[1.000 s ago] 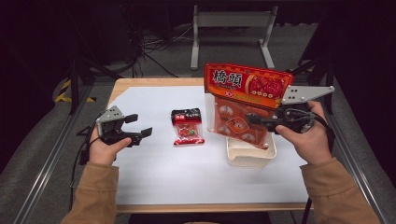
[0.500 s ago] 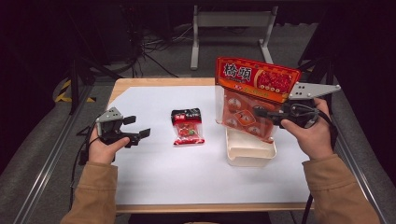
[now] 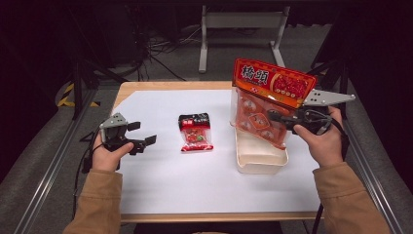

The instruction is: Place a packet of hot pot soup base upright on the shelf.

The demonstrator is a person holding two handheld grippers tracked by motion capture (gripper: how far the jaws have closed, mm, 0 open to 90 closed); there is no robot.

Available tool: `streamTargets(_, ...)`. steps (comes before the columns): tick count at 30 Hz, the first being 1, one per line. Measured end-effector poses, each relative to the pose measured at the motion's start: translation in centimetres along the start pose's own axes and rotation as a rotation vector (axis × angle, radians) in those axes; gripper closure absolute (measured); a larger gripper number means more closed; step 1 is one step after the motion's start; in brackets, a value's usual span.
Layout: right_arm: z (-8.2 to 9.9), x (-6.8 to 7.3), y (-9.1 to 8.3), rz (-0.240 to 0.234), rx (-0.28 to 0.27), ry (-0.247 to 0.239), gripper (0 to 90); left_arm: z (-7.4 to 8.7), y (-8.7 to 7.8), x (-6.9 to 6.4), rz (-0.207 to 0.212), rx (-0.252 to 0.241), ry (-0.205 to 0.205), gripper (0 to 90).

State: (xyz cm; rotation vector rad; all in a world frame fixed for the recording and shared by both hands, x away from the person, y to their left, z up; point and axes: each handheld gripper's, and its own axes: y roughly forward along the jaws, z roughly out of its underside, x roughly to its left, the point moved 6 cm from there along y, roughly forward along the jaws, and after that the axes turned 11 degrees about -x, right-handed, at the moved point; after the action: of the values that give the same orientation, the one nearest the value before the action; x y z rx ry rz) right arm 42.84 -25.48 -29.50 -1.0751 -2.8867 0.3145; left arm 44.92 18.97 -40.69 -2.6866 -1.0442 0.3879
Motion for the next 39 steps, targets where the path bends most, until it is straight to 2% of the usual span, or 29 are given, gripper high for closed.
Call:
streamTargets(9, 1.7, -0.8, 0.1, 0.048, -0.014, 0.017, 70.5, 0.1, 0.1, 0.1, 0.003, 0.0, 0.004, 10.8)
streamTargets(16, 2.5, -1.0, 0.2, 0.076, -0.004, 0.041, 70.5, 0.1, 0.0, 0.0, 0.006, -0.001, -0.001, 10.8)
streamTargets(24, 4.5, -1.2, 1.0, 0.126, 0.056, 0.048, 70.4, 0.2, 0.1, 0.0, 0.017, -0.002, 0.008, 10.6)
streamTargets(31, 5.4, -1.5, 1.1, 0.125, 0.047, 0.07, 70.4, 0.3, 0.2, 0.0, 0.018, 0.002, -0.001, 10.4)
streamTargets(33, 5.8, -1.6, 1.1, 0.12, 0.05, 0.075, 70.3, 0.2, 0.3, -0.1, 0.023, 0.0, 0.008, 10.3)
streamTargets(39, 7.4, -1.4, 1.8, 0.08, 0.083, 0.08, 70.3, 0.2, 0.4, -0.2, 0.027, 0.003, 0.007, 10.3)
